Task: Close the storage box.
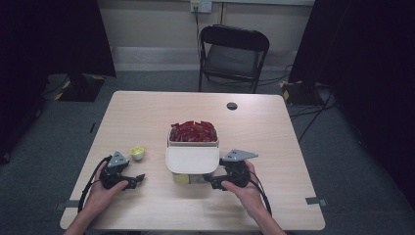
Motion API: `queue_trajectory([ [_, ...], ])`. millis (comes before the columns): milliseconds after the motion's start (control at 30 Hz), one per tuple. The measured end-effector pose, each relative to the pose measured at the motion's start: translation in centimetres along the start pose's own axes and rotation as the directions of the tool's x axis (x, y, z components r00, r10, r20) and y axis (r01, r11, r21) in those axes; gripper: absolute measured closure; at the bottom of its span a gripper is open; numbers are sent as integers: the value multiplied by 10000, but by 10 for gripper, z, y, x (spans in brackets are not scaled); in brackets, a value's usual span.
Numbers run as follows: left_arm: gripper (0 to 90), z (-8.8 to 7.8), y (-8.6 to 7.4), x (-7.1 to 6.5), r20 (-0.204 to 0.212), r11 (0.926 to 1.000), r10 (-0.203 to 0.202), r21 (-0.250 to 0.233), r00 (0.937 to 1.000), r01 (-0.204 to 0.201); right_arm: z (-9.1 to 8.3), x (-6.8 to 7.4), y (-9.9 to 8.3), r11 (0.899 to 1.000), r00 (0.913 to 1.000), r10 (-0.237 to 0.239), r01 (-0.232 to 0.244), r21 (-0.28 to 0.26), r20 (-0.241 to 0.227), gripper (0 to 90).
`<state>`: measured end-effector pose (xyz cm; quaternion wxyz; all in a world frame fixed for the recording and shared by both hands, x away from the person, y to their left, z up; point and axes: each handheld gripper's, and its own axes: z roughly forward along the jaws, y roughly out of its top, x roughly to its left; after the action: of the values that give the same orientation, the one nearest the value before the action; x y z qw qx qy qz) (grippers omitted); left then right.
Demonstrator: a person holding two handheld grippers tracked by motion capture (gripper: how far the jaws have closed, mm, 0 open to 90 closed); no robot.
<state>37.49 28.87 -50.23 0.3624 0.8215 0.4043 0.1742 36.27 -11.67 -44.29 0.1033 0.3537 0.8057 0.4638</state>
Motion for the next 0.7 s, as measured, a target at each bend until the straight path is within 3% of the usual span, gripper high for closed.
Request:
queue_trajectory([
  [367,130,0,0,0,-2,10000,5,1,10000,-5,2,-2,-9,9999,9999,4,-5,145,101,194],
  [700,130,0,0,0,-1,10000,-2,-1,10000,2,-18,-16,-12,9997,9980,233,-231,-37,580,193],
])
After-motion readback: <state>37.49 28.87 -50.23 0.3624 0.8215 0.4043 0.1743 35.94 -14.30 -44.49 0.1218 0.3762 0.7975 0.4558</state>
